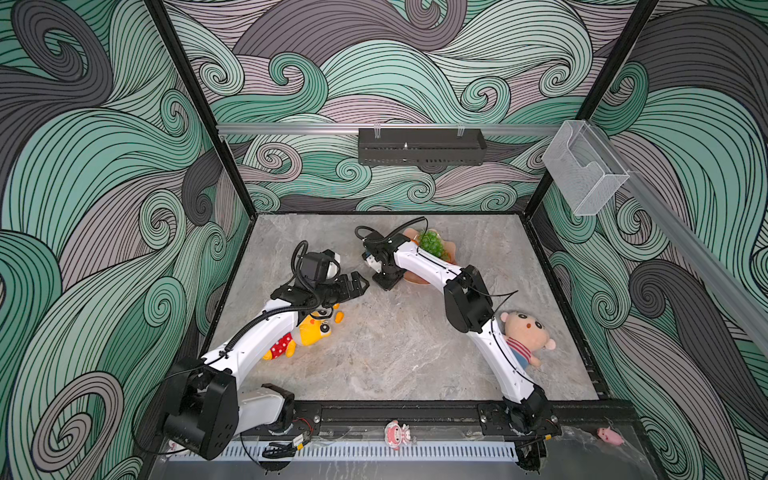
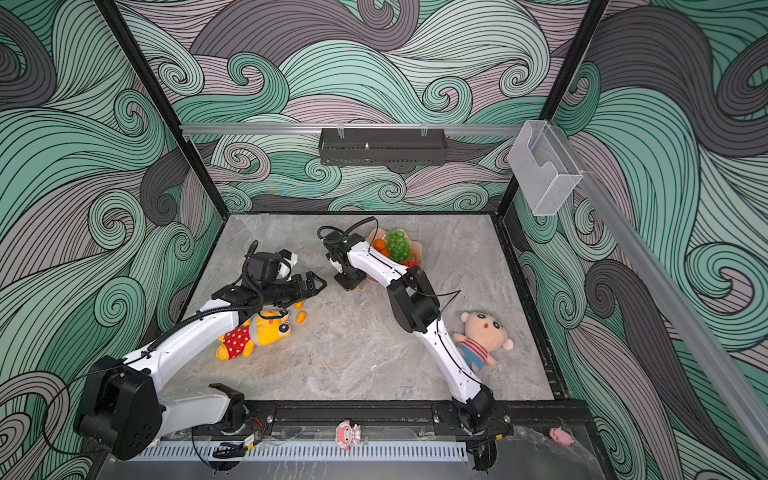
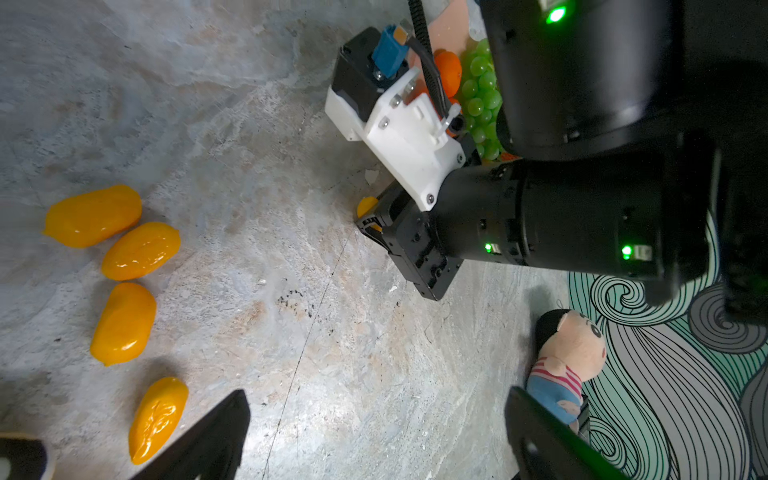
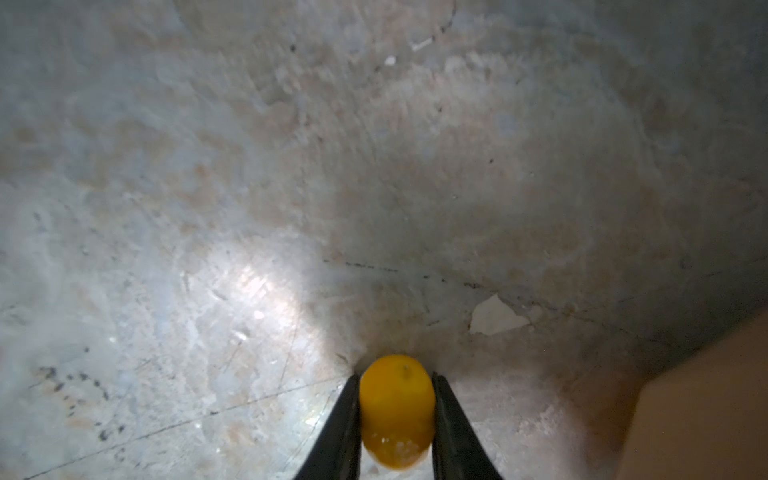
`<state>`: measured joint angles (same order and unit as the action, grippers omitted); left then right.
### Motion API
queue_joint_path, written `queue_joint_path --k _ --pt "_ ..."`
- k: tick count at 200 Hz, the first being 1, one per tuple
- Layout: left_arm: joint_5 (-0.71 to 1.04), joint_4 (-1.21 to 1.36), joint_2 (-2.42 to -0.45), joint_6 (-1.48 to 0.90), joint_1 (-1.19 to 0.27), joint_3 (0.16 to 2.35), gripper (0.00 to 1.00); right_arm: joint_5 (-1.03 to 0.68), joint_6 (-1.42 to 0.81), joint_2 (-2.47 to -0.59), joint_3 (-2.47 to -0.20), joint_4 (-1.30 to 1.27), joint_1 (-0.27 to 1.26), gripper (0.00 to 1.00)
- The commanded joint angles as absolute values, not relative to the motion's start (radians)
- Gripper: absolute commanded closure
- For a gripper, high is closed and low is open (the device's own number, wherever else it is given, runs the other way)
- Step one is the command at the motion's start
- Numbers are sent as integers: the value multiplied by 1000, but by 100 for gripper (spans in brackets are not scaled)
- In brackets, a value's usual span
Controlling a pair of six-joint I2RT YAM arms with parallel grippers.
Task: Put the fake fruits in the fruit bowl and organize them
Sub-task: 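Lift the yellow fruit with the right gripper and carry it over the bowl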
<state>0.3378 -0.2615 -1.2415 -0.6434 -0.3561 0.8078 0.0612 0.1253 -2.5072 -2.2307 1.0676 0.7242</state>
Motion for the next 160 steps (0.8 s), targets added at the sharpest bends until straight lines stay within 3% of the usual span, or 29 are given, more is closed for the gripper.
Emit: queue_joint_path --k 1,85,160 --pt "284 -267 -1220 -655 -361 850 1 -11 105 -2455 -2256 1091 721 74" --pt "289 -270 -1301 -625 -372 983 1 -151 43 -2308 -2223 1057 665 76" --pt "279 -282 -1444 -580 -457 1125 1 -67 23 -2261 -2168 1039 575 77"
